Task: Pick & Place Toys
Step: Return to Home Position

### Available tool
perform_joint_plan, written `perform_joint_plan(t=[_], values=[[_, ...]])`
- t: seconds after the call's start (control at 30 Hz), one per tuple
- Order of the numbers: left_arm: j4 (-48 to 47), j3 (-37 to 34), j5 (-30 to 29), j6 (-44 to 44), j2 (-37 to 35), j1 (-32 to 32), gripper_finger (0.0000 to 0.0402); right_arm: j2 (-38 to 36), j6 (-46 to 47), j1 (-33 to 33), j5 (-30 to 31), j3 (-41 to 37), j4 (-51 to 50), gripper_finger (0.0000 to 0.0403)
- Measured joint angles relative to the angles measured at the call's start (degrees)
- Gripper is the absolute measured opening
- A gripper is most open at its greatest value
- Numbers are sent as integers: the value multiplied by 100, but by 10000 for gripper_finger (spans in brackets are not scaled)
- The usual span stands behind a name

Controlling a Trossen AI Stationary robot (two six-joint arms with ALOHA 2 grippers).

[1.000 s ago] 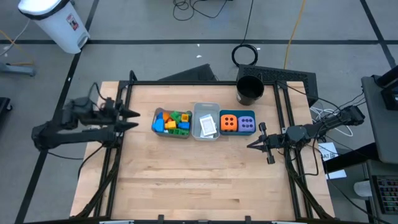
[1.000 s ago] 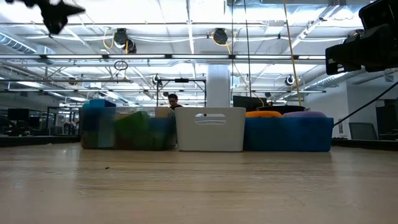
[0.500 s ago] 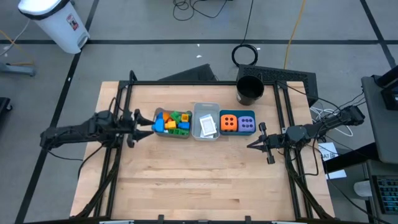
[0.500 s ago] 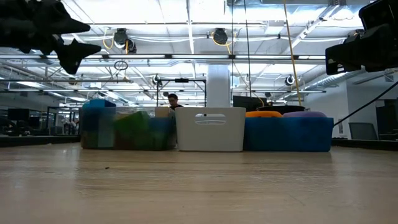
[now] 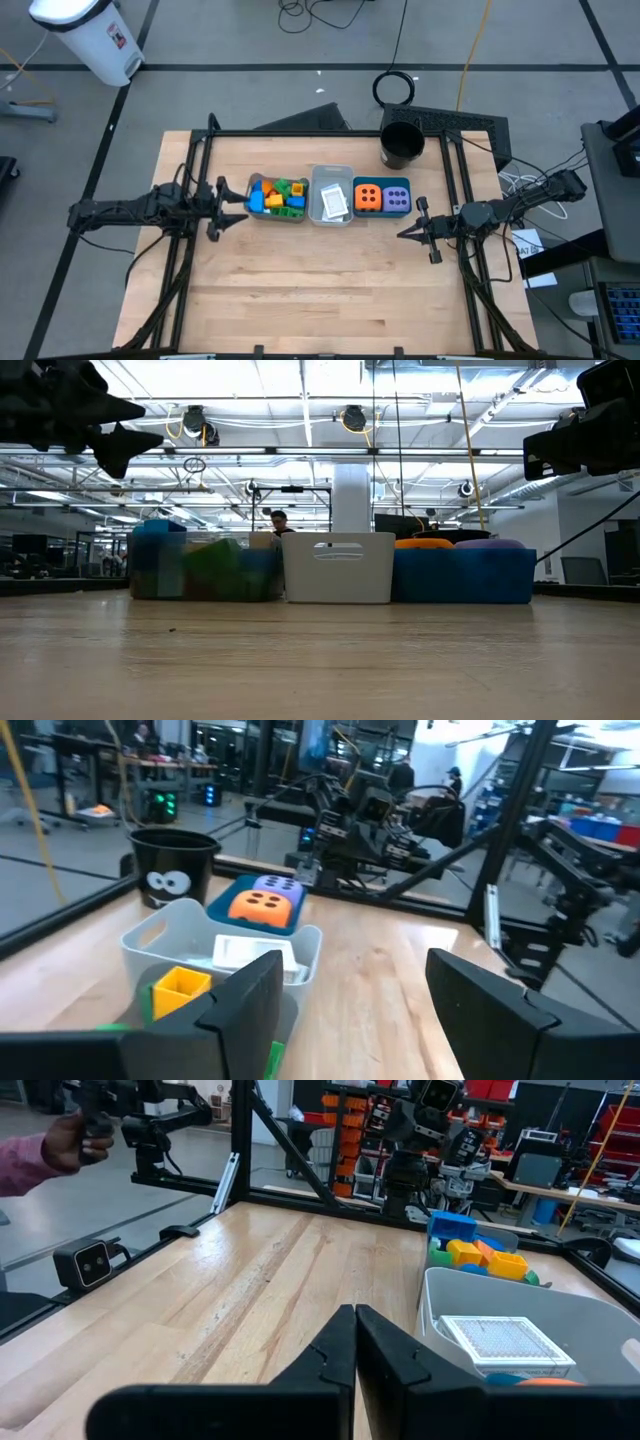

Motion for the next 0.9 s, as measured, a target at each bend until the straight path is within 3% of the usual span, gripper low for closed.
perform_joint_plan(t=[0.2, 0.47, 0.67, 0.83, 0.9], values=[[67, -74, -61, -19, 0, 0, 255, 0, 0, 0, -2, 0, 0, 4], [885, -595, -56, -16, 0, 0, 255, 0, 2, 0, 0, 0, 0, 4], [806, -623, 254, -23, 0, 0, 255, 0, -69, -1, 2, 0, 0, 4], [1010, -621, 196, 132, 0, 0, 255, 2, -1699, -2, 150, 0, 39, 4], [984, -621, 195, 112, 2, 0, 255, 2, -1934, 0, 136, 0, 37, 4]])
